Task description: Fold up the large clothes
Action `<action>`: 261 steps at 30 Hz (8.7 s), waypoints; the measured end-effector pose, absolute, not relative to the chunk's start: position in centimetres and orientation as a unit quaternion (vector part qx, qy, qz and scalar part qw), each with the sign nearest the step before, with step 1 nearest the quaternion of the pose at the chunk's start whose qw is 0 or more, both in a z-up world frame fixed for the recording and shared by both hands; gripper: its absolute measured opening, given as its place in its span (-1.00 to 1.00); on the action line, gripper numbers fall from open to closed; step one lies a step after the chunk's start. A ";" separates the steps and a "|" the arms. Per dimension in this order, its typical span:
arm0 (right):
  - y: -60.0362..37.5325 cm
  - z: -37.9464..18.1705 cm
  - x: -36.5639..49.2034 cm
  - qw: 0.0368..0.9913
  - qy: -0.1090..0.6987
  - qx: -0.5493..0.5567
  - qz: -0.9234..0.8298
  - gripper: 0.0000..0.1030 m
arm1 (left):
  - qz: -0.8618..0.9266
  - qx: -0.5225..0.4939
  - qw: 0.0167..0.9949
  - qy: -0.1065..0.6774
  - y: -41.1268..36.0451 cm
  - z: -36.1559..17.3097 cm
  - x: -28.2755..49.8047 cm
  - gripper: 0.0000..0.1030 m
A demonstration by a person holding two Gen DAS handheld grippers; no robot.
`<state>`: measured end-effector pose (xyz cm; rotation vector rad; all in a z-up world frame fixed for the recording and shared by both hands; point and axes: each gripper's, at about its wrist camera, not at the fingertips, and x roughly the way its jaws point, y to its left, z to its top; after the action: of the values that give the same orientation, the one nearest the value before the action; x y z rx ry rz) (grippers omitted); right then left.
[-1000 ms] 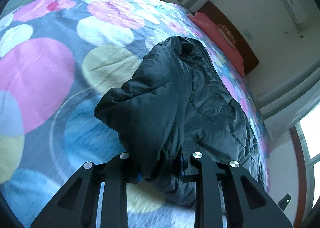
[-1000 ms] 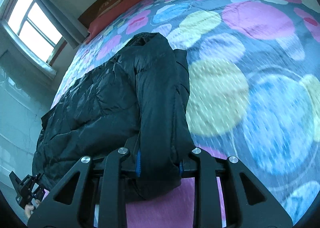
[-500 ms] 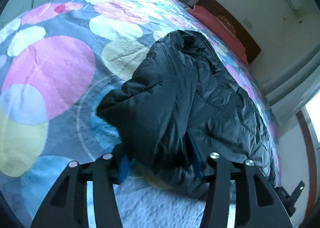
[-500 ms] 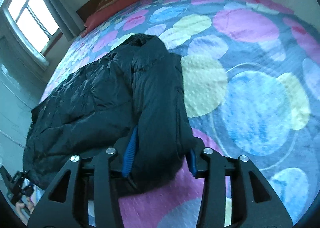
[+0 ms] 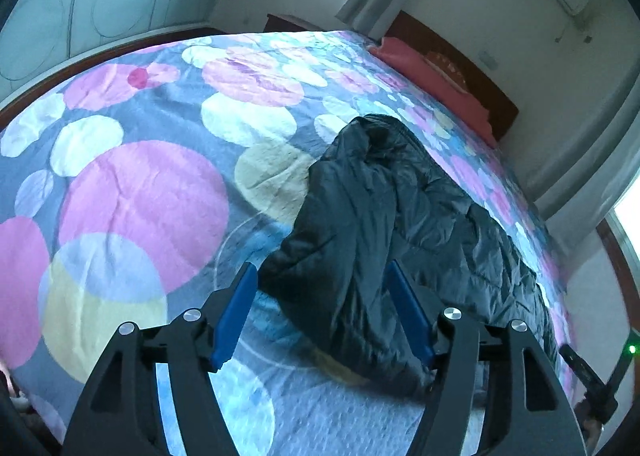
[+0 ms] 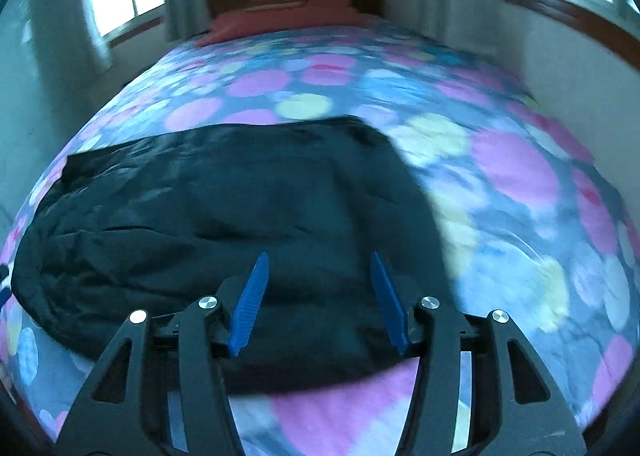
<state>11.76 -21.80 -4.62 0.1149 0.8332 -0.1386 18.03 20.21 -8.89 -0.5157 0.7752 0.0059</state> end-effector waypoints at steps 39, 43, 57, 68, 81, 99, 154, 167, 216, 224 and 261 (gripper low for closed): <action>-12.4 -11.9 19.5 0.906 0.413 -0.030 -0.084 0.04 | -0.094 -0.276 0.829 0.478 18.8 -15.0 29.7 0.18; -12.3 -12.0 19.6 0.907 0.412 -0.032 -0.085 0.05 | -0.105 -0.284 0.831 0.467 18.7 -13.8 28.9 -0.42; -14.5 -9.9 18.9 0.912 0.406 0.005 -0.067 0.04 | -0.175 -0.180 0.901 0.354 9.0 0.4 23.8 -0.62; -26.8 -6.1 12.4 0.920 0.365 0.057 -0.132 0.18 | -0.252 -0.060 0.900 0.351 -7.5 2.9 22.4 -0.62; -37.3 -9.0 7.5 0.885 0.394 0.098 -0.227 0.18 | -0.272 0.035 0.874 0.402 -21.3 -8.0 23.3 -0.62; -35.5 -6.2 6.6 0.896 0.380 0.098 -0.209 0.19 | -0.305 0.002 0.893 0.331 -18.0 -1.0 17.8 0.32; -31.3 -11.7 16.9 0.880 0.443 0.144 -0.098 -0.87 | -0.192 -0.070 0.888 0.411 -8.9 -11.7 29.6 0.53; -31.5 -2.6 14.0 0.903 0.383 0.113 -0.159 -0.27 | -0.151 -0.125 0.905 0.379 -4.6 -6.2 28.6 0.53; -29.5 -13.6 23.9 0.899 0.391 0.100 -0.169 -0.26 | -0.035 -0.042 0.917 0.396 -12.0 -14.3 34.1 0.62; -29.6 -12.9 24.0 0.898 0.395 0.097 -0.170 -0.26 | -0.038 -0.049 0.913 0.403 -11.7 -13.6 34.3 0.61; -32.9 -6.5 18.5 0.905 0.358 0.154 -0.173 0.39 | 0.026 -0.207 0.887 0.413 -1.6 -8.4 31.4 0.63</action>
<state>18.54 -32.88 -6.52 0.3177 0.7392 -0.3565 31.45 -1.65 -8.45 -0.4299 0.8582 0.0549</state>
